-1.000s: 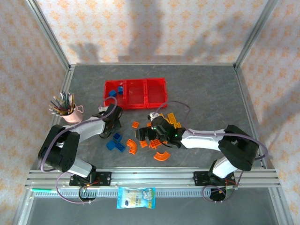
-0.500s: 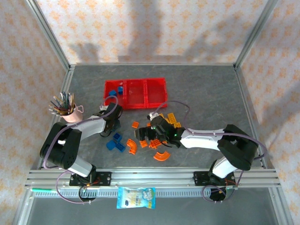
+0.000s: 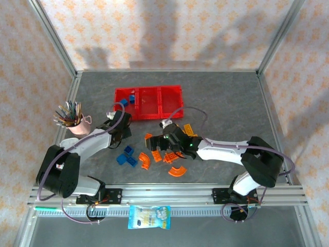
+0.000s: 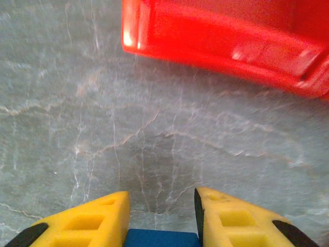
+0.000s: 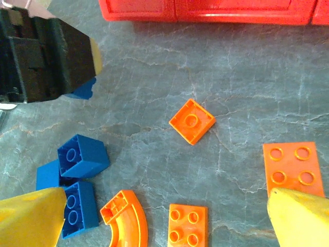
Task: Sort the legos into containers by color
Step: Pick up the lego from the middle-left of the table, then place the lego in the container.
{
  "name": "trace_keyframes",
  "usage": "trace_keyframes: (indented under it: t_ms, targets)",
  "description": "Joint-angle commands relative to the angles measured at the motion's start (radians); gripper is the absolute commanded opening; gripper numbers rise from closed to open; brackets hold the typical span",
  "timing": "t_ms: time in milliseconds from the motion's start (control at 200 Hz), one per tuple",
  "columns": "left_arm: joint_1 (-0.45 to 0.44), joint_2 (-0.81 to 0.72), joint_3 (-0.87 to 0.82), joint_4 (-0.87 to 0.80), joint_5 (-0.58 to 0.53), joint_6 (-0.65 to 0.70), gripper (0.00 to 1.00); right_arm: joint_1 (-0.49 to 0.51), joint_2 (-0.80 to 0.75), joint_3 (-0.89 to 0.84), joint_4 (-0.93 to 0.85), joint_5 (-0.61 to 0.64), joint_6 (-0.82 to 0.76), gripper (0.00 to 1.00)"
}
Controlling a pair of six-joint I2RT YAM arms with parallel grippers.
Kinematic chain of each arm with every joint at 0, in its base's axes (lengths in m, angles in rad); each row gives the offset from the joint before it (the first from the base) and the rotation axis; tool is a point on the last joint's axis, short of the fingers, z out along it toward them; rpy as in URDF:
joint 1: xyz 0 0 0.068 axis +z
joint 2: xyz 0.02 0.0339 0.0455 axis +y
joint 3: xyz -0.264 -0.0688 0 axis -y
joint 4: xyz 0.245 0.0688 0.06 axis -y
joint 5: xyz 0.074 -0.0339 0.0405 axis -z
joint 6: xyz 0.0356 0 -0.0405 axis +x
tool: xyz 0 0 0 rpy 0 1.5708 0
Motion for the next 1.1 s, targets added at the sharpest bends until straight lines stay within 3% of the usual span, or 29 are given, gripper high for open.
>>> trace_keyframes:
  t_ms: [0, 160, 395, 776, 1096]
  targets:
    - [0.008, -0.028, 0.075, -0.040, -0.050, 0.016, 0.34, -0.003, -0.036, 0.055, -0.065, 0.069, -0.019, 1.00]
    - [0.020, 0.024, 0.184, -0.040, -0.080, 0.041, 0.34, -0.036, -0.025, 0.099, -0.121, 0.156, 0.031, 1.00]
    - [0.057, 0.184, 0.342, 0.002, -0.080, 0.072, 0.34, -0.108, -0.015, 0.092, -0.059, 0.133, 0.049, 1.00]
    - [0.107, 0.466, 0.570, 0.025, -0.089, 0.107, 0.34, -0.122, 0.011, 0.141, -0.028, 0.103, -0.036, 1.00]
    - [0.120, 0.532, 0.641, 0.024, -0.072, 0.134, 0.48, -0.124, 0.008, 0.148, -0.034, 0.105, -0.059, 1.00]
